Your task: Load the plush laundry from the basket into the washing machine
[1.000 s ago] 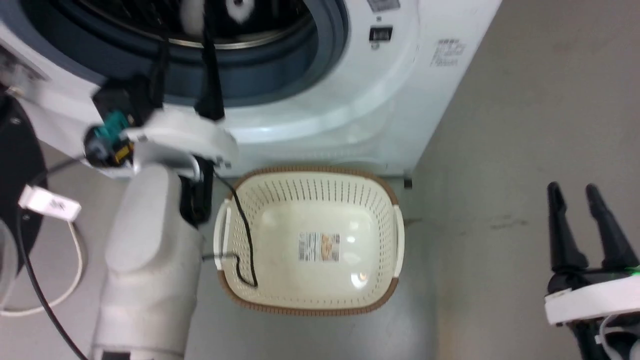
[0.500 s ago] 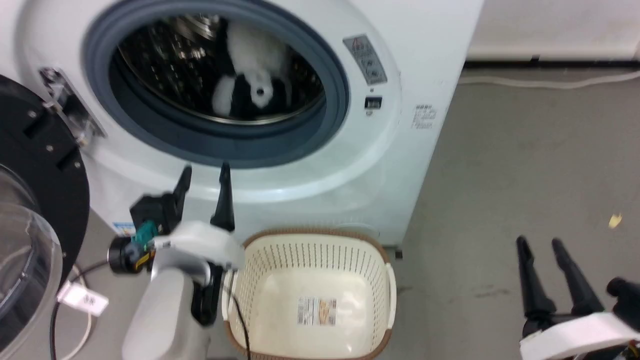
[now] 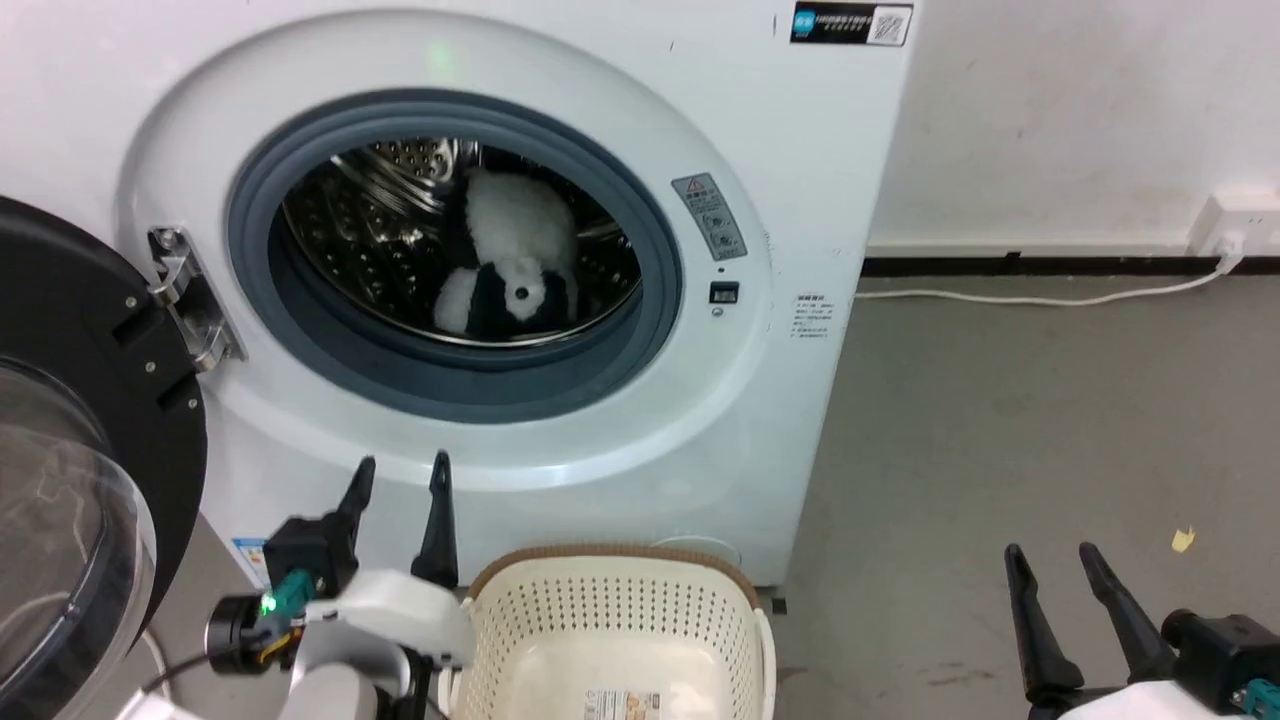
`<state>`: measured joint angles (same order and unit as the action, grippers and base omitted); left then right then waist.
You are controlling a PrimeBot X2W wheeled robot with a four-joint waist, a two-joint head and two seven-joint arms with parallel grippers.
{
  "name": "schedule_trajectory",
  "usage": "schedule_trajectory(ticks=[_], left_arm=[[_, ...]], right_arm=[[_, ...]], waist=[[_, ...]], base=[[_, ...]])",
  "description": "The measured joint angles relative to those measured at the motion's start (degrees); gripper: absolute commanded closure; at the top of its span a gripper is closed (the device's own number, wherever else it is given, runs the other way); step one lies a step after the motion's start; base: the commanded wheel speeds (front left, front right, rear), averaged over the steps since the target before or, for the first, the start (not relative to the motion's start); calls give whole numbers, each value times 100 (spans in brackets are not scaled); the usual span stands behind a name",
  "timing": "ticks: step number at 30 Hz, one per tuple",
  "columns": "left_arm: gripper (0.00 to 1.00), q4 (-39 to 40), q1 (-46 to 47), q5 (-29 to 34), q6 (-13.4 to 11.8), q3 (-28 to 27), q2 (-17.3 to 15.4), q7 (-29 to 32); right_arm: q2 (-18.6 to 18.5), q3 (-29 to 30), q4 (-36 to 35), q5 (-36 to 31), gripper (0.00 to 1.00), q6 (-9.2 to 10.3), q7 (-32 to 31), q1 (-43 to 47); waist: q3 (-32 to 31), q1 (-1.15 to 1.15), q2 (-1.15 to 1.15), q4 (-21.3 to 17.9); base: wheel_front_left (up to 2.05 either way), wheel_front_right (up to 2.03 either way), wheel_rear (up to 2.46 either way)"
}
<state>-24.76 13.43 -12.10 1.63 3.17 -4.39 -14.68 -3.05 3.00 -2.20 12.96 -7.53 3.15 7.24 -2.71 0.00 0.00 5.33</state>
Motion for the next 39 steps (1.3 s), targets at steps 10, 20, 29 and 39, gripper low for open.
schedule_trajectory(ticks=[10,20,29,39], left_arm=[[0,600,-854,-10,-53,100,-65,135],[0,1195,-1472,-97,-204,91,-101,313],[0,1529,-1829,-146,-307,187,-51,382],[0,1634,-1849,-169,-358,230,-54,379]], right_arm=[[1,-38,178,-133,0,0,74,123],[2,-111,304,-166,0,0,230,181],[2,-174,386,-162,0,0,259,197],[2,-183,394,-127,0,0,259,196]], waist=[[-221,0,0,-132],[-257,0,0,-183],[-299,0,0,-193],[-238,0,0,-198]], base=[[0,0,0],[0,0,0],[0,0,0],[0,0,0]])
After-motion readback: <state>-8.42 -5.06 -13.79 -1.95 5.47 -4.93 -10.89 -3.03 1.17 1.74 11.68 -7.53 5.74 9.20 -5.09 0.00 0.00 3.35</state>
